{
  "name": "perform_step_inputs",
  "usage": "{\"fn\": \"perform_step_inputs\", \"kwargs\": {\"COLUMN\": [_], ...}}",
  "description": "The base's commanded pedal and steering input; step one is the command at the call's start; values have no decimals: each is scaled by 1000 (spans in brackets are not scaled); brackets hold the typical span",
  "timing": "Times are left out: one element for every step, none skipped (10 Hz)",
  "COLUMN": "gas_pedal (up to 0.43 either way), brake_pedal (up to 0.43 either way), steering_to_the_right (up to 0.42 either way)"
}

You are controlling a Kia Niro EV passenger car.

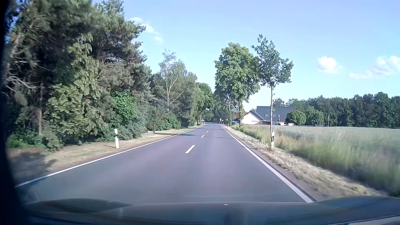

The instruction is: Follow the waypoints while adhering to traffic rules and regulations

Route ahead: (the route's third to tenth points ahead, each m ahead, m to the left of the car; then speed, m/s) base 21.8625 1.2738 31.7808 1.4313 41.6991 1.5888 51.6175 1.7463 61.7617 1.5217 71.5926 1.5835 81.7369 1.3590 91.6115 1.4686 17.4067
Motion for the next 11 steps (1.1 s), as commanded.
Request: {"fn": "perform_step_inputs", "kwargs": {"gas_pedal": [87,87,87,87,87,87,87,87,39,0,0], "brake_pedal": [6,6,6,6,6,6,6,6,6,6,6], "steering_to_the_right": [4,4,4,4,4,4,4,4,4,4,4]}}
